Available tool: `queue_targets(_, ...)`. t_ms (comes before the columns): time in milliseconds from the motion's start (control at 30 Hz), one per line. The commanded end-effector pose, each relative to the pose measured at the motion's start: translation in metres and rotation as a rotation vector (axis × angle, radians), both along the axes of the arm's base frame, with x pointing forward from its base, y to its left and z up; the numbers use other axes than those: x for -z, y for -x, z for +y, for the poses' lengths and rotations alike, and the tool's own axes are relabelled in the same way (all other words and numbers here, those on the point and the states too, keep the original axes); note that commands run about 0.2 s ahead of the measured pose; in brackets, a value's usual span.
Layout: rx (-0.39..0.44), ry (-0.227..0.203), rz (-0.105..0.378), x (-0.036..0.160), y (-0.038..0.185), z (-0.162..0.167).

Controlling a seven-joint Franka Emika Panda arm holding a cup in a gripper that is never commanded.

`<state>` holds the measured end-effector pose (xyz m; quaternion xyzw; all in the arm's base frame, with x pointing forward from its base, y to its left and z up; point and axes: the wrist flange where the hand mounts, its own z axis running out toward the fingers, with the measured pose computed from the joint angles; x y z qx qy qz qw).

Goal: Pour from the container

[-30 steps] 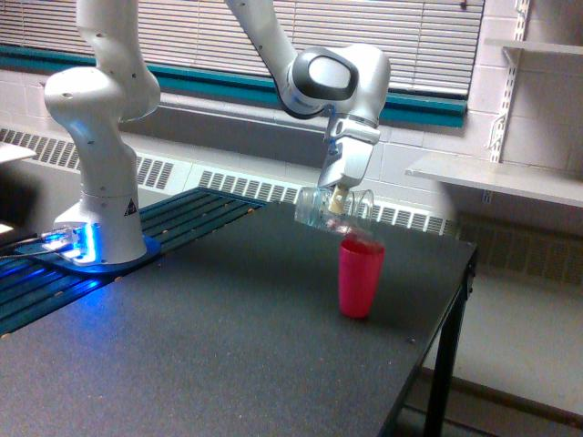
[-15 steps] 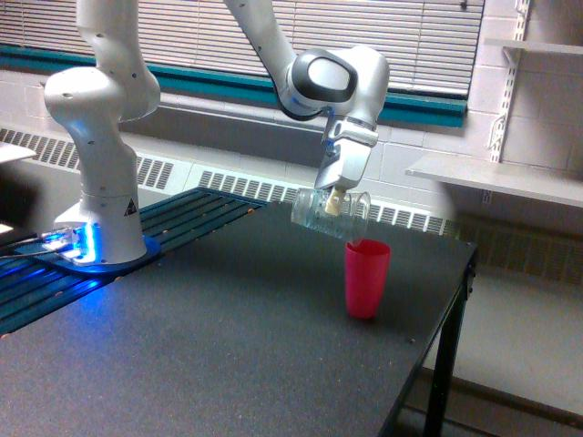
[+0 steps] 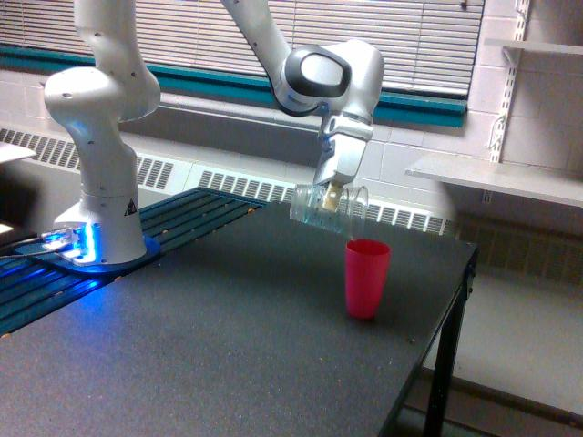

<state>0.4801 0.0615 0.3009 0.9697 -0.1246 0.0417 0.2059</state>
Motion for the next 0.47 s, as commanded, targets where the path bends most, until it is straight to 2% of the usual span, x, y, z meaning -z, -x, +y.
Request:
queue_targets(33,0.011,-0.044,-0.046,-0.015,0.005,-0.007)
queue_targets(367,0.036,-0.111,-0.116,-0.028,0.021,-0.014)
queue_targets(467,0.035,-0.114,-0.127,-0.029,0.026,-0.015)
